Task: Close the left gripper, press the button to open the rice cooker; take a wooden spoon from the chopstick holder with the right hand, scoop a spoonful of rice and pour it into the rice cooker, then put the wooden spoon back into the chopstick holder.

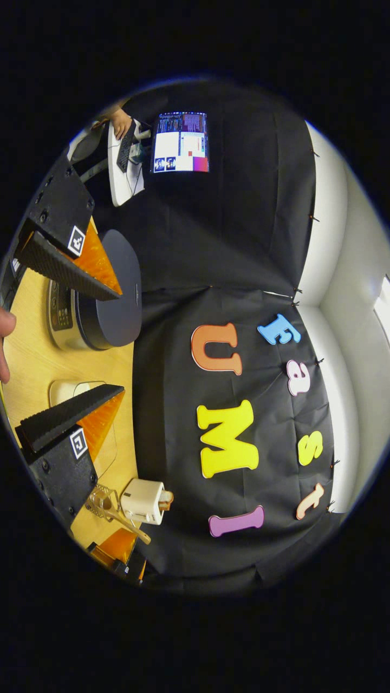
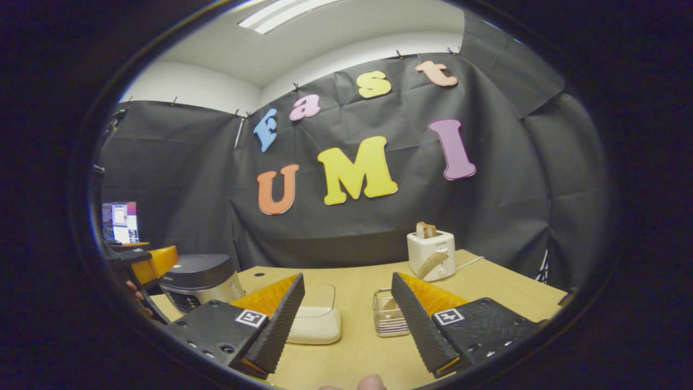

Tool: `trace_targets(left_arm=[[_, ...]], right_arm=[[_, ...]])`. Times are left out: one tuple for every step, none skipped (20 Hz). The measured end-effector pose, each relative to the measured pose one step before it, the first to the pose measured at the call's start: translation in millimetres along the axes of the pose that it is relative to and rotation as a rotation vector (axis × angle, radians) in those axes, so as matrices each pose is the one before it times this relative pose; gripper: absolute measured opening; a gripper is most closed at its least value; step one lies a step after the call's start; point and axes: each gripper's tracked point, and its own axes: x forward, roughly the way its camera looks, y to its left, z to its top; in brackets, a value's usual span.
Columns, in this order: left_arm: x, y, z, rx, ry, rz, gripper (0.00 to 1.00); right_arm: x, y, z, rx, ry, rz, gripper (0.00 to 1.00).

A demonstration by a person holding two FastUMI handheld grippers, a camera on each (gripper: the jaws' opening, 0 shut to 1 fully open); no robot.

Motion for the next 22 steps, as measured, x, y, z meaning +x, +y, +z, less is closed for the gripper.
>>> trace_targets(left_arm=[[4.26, 9.29, 0.09, 0.00293, 0.01447, 0.02144, 0.98], [6.03, 8.63, 0.48, 0.00351, 0.01555, 0.01738, 0.96], [5.02, 7.25, 1.61, -0.00261, 0.02103, 0.00520, 0.95], [4.08, 4.02, 2.05, -0.00829, 0.02195, -0.00349, 0.90], [5.36, 3.89, 2.94, -0.00823, 0.02639, -0.00691, 0.88], [6.42, 5.10, 4.31, -0.00579, 0.01677, -0.00567, 0.84], [4.07, 6.44, 4.82, 0.00178, 0.01368, 0.01334, 0.81], [5.23, 9.87, 4.59, 0.00636, 0.00793, 0.01157, 0.77], [4.26, 3.55, 2.19, -0.00140, 0.01517, -0.00082, 0.74], [4.40, 0.82, 2.32, -0.00659, 0.01834, -0.00747, 0.64], [4.27, 0.29, -1.83, -0.00878, 0.03774, -0.01409, 0.59], [3.90, -1.58, -3.01, -0.00943, 0.04151, -0.02485, 0.48], [4.47, -0.75, -3.64, -0.01045, 0.04472, -0.01827, 0.43], [5.14, 1.84, -1.08, -0.00173, 0.03344, -0.01829, 0.30], [5.55, 1.49, -3.31, 0.00126, 0.03828, -0.00289, 0.29], [4.70, 4.10, -4.15, 0.01088, 0.03986, -0.00028, 0.18], [4.85, 2.29, -6.40, -0.00167, 0.04584, -0.00015, 0.16], [5.26, 1.42, -8.49, -0.00576, 0.05858, 0.00084, 0.09], [3.89, -0.51, -7.89, -0.00663, 0.05509, -0.00499, 0.05], [2.60, -4.67, -4.83, -0.00766, 0.03957, -0.01469, 0.03], [0.77, 1.22, 0.65, 0.00694, 0.01405, 0.00336, 0.03], [3.78, 1.07, -0.65, 0.00102, 0.01123, 0.00301, 0.02]], right_arm=[[1.70, -1.31, -0.26, 0.00014, -0.00212, 0.00556, 0.92], [0.98, 0.73, -3.69, -0.00195, 0.00503, 0.00837, 0.96], [1.91, 1.06, -1.63, 0.00008, 0.00427, 0.01101, 0.96], [1.56, -0.22, -1.02, 0.00088, 0.00331, 0.00731, 0.92], [0.96, -1.27, -0.24, 0.00108, 0.00135, 0.00510, 0.96], [0.98, -2.52, 0.57, 0.00367, -0.00322, 0.00256, 1.00], [0.33, -3.47, 2.00, 0.00484, -0.00617, -0.00348, 0.98], [1.01, -4.74, 0.86, 0.00515, -0.00720, -0.00494, 0.96], [1.48, -3.32, 1.87, 0.00464, -0.00564, -0.00314, 0.96], [0.82, -3.11, 0.27, 0.00659, -0.00468, -0.00227, 0.96], [1.23, -1.65, 1.07, 0.00802, 0.00035, 0.00409, 0.96], [1.91, -0.20, -1.14, 0.00724, 0.00334, 0.00781, 0.96], [0.92, -0.57, 0.18, 0.00639, 0.00486, 0.00712, 0.96], [-0.18, -2.12, -1.26, 0.00735, 0.00304, 0.00421, 0.96], [-0.79, -3.26, -0.25, 0.00786, -0.00128, 0.00056, 0.96], [-0.98, -2.73, 0.59, 0.00887, -0.00333, -0.00173, 0.92], [-0.25, -3.99, 1.09, 0.00928, -0.00186, -0.00471, 0.96], [0.04, -3.29, 0.13, 0.00866, -0.00062, -0.00477, 0.96], [0.86, -3.12, 0.78, 0.00752, 0.00103, -0.00536, 0.95], [0.67, -1.10, -0.20, 0.00582, -0.00064, -0.00299, 0.95], [0.66, -1.10, 1.08, 0.00327, -0.00114, -0.00244, 0.95], [0.15, -1.43, -0.36, 0.00039, 0.00087, -0.00176, 0.95]])
